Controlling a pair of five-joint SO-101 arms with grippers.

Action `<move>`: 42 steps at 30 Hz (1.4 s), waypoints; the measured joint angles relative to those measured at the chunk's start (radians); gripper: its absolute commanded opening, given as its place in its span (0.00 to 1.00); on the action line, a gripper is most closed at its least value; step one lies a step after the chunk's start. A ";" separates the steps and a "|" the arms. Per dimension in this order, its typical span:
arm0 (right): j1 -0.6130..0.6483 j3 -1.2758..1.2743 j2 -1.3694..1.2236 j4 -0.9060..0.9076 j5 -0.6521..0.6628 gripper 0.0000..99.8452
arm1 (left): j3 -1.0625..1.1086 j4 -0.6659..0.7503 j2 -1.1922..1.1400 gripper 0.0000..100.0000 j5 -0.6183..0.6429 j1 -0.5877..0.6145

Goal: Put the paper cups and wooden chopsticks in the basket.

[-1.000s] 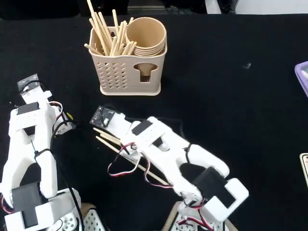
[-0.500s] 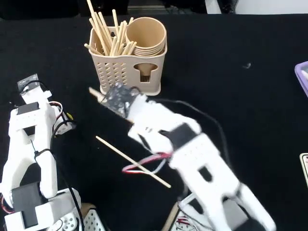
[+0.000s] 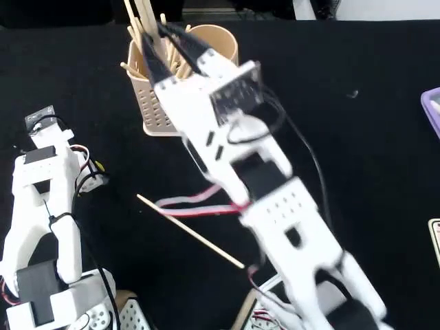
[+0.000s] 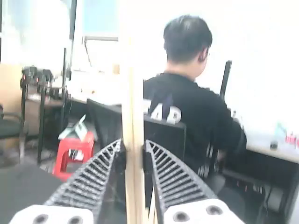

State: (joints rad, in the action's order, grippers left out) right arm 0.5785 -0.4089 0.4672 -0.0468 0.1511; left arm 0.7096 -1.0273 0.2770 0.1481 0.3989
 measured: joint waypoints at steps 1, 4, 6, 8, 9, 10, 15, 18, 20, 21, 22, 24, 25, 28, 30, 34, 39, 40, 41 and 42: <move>0.000 0.048 -0.052 -0.008 0.000 0.01 | 0.000 0.000 0.000 0.22 0.000 0.000; 0.000 0.204 -0.216 -0.021 -0.006 0.01 | 0.000 0.000 0.000 0.22 0.000 0.000; 0.000 0.304 -0.318 -0.023 -0.006 0.01 | 0.000 0.000 0.000 0.22 0.000 0.000; 0.000 0.387 -0.416 -0.023 -0.008 0.01 | 0.000 0.000 0.000 0.22 0.000 0.000; 0.000 0.414 -0.457 -0.023 -0.008 0.01 | 0.000 0.000 0.000 0.22 0.000 0.000; 0.000 0.433 -0.499 -0.023 -0.008 0.01 | 0.000 0.000 0.000 0.22 0.000 0.000; -0.017 0.448 -0.588 -0.023 -0.006 0.01 | 0.000 0.000 0.000 0.22 0.000 0.000; -0.044 0.414 -0.588 -0.023 -0.006 0.01 | 0.000 0.000 0.000 0.22 0.000 0.000; -0.052 0.376 -0.589 -0.023 -0.006 0.02 | 0.000 0.000 0.000 0.22 0.000 0.000; -0.052 0.361 -0.589 -0.023 -0.006 0.04 | 0.000 0.000 0.000 0.22 0.000 0.000; -0.052 0.345 -0.589 -0.023 -0.006 0.07 | 0.000 0.000 0.000 0.22 0.000 0.000; -0.049 0.324 -0.589 -0.023 -0.006 0.14 | 0.000 0.000 0.000 0.22 0.000 0.000; -0.049 0.318 -0.589 -0.023 -0.006 0.15 | 0.000 0.000 0.000 0.22 0.000 0.000; -0.049 0.310 -0.571 -0.008 -0.008 0.14 | 0.000 0.000 0.000 0.22 0.000 0.000; -0.049 0.310 -0.526 0.046 -0.008 0.11 | 0.000 0.000 0.000 0.22 0.000 0.000; -0.049 0.281 -0.350 0.226 -0.008 0.06 | 0.000 0.000 0.000 0.22 0.000 0.000; -0.044 0.118 -0.092 0.575 -0.008 0.05 | 0.000 0.000 0.000 0.22 0.000 0.000; -0.034 0.068 -0.043 0.644 -0.008 0.05 | 0.000 0.000 0.000 0.22 0.000 0.000; -0.017 0.014 0.000 0.710 -0.008 0.07 | 0.000 0.000 0.000 0.22 0.000 0.000; 0.006 -0.049 0.037 0.764 -0.008 0.10 | 0.000 0.000 0.000 0.22 0.000 0.000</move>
State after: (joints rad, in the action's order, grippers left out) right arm 0.5846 -0.4580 0.5040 0.7173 0.1435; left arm 0.7096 -1.0273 0.2770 0.1481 0.3989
